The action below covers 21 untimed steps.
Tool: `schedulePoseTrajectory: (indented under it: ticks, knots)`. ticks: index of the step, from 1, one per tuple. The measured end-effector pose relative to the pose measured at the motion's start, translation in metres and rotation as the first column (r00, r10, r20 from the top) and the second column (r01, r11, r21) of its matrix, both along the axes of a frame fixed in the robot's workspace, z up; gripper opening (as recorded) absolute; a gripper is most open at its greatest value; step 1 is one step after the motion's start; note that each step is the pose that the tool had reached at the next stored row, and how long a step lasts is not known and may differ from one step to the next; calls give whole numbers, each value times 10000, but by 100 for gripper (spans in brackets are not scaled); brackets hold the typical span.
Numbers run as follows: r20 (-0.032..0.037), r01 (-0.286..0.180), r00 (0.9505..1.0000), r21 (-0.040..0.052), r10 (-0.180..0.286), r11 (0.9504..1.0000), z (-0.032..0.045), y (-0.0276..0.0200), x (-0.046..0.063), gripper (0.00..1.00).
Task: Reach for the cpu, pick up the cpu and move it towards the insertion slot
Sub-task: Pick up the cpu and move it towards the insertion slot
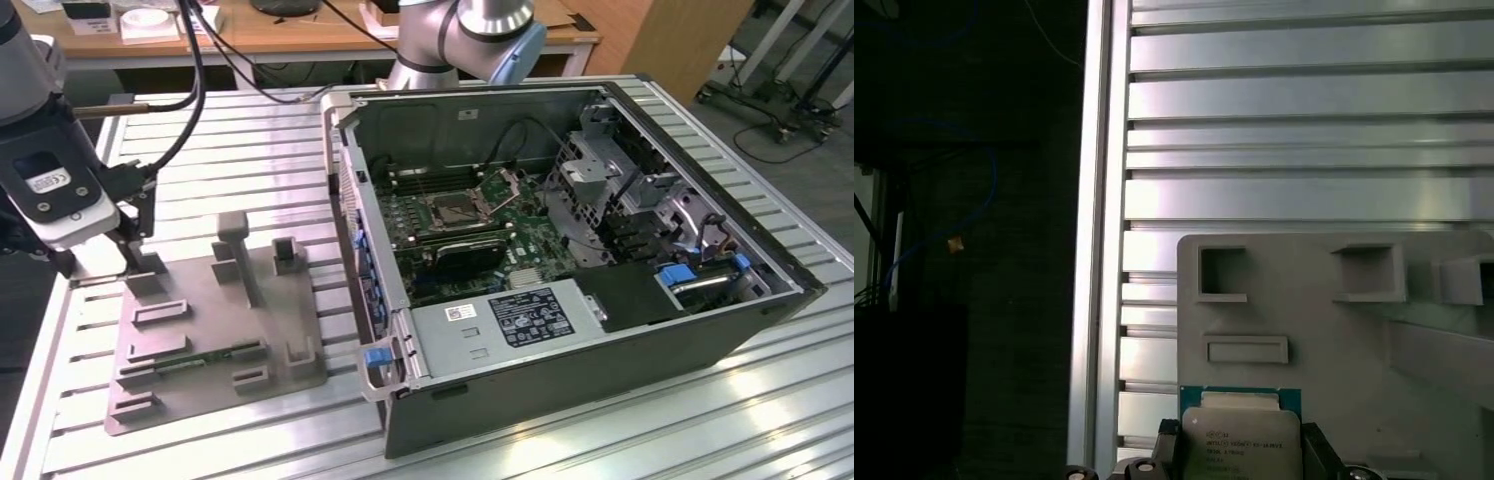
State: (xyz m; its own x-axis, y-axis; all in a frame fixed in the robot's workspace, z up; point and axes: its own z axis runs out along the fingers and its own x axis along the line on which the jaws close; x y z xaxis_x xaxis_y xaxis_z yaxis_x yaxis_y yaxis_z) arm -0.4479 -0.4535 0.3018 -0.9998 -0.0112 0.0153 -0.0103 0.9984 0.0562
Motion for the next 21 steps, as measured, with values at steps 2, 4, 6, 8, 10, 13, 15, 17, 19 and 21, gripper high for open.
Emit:
schedulePoseTrajectory:
  ticks: [2, 4, 6, 8, 10, 13, 15, 17, 19, 21]
  knots:
    - [0, 0, 10000, 1, 0, 10000, 11, 0, 0, 54]
    - [1, 0, 10000, 1, 0, 10000, 22, 0, 0, 54]
    - [2, 0, 10000, 3, 0, 10000, 32, 0, 0, 54]
    - [2, 0, 10000, 4, 0, 10000, 44, 0, 0, 54]
    - [3, 1, 10000, 5, -1, 10000, 54, 0, 0, 54]
    - [4, 0, 10000, 6, 0, 10000, 71, 0, 0, 54]
    - [4, 0, 10000, 6, 0, 10000, 81, 0, 0, 54]
    - [4, 1, 10000, 7, -1, 10000, 93, 0, 0, 54]
    - [5, 0, 10000, 8, 0, 10000, 103, 0, 0, 54]
    - [6, 0, 10000, 9, 0, 10000, 114, 0, 0, 54]
